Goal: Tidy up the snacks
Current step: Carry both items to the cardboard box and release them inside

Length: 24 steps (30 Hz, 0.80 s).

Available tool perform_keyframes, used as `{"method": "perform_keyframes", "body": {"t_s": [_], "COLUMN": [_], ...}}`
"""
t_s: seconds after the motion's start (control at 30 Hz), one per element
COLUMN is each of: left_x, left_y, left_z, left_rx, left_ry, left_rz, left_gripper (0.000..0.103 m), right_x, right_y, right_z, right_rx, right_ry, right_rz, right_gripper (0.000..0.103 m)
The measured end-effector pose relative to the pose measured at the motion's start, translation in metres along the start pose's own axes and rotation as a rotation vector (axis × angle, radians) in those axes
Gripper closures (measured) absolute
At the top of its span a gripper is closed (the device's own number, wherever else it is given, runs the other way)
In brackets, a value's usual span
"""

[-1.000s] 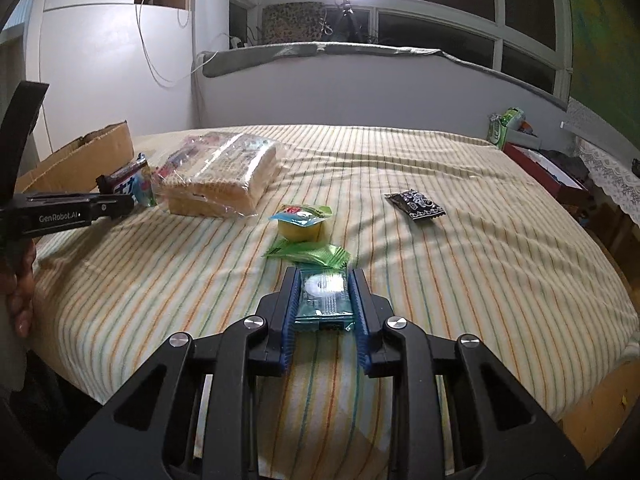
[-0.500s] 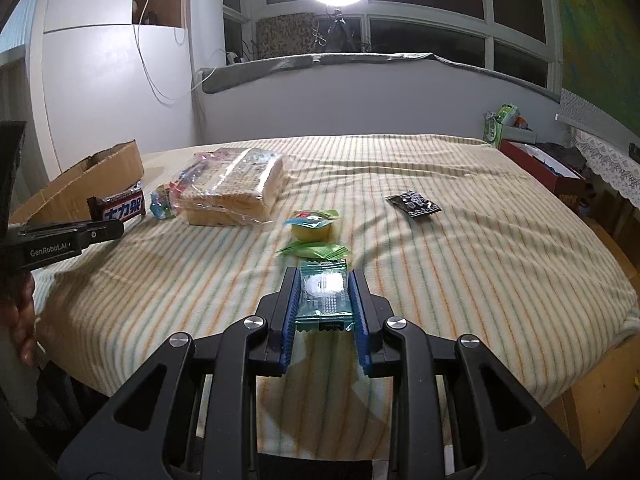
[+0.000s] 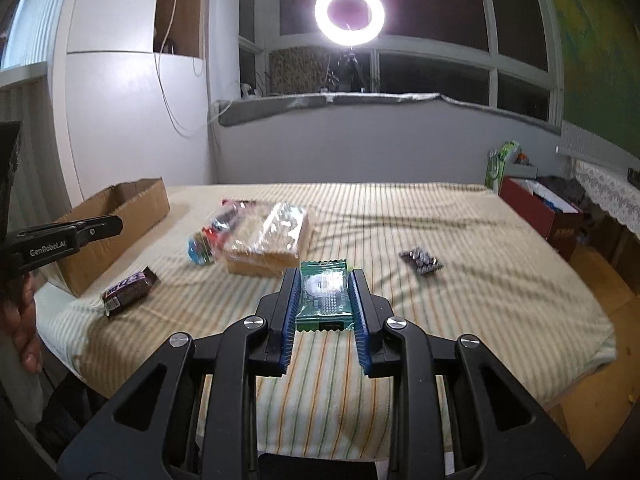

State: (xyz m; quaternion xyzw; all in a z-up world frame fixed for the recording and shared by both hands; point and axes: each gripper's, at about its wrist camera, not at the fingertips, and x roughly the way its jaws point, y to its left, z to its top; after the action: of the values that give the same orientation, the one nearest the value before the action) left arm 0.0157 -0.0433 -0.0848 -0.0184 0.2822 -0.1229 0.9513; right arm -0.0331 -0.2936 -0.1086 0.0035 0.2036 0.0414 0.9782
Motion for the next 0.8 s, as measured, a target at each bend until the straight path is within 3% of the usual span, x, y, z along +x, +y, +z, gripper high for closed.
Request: {"method": "perform_keyframes", "body": {"t_s": [0.07,0.13,0.2,0.23,0.27,0.33,0.4,0.47,0.5,0.67,0.8], "left_x": [-0.003,0.006,0.011,0.010,0.006,0.003,0.014,0.033,0.041,0.040,0.013], "left_y": [-0.002,-0.005,-0.002,0.000,0.002,0.001,-0.005,-0.009,-0.008,-0.006,-0.007], "left_z": [0.002,-0.002,-0.014,-0.019,-0.025,-0.034,-0.037,-0.041,-0.042,-0.040,-0.020], "left_rx": [0.011,0.050,0.028,0.011,-0.007,-0.005,0.048,0.087,0.088,0.056,0.041], "left_ry": [-0.007,0.048,0.107,0.115,0.108,0.084,0.115,0.160,0.175,0.152,0.071], "left_rz": [0.006,0.029,0.023,0.026,0.034,0.053,0.037,0.051,0.068,0.048,0.023], "left_gripper": [0.097,0.092,0.064,0.036,0.026,0.026,0.029,0.073,0.077,0.077,0.077], "right_x": [-0.006,-0.012,-0.015,-0.016,-0.016,-0.014,-0.015,-0.017,-0.018,-0.019,-0.025], "right_y": [0.001,0.001,0.000,-0.001,-0.002,-0.006,-0.011,-0.013,-0.014,-0.015,-0.010], "right_z": [-0.001,-0.004,-0.008,-0.010,-0.011,-0.014,-0.015,-0.015,-0.015,-0.011,0.013], "right_rx": [0.002,0.002,0.005,0.009,0.011,0.021,0.036,0.040,0.040,0.040,0.013], "right_ry": [-0.006,-0.005,-0.003,0.000,0.002,0.008,0.008,0.004,0.002,-0.010,-0.054], "right_rz": [0.001,0.001,-0.001,-0.001,-0.002,-0.001,-0.001,-0.002,-0.005,-0.007,-0.010], "right_gripper": [0.078,0.078,0.078,0.077,0.078,0.077,0.077,0.077,0.077,0.077,0.077]}}
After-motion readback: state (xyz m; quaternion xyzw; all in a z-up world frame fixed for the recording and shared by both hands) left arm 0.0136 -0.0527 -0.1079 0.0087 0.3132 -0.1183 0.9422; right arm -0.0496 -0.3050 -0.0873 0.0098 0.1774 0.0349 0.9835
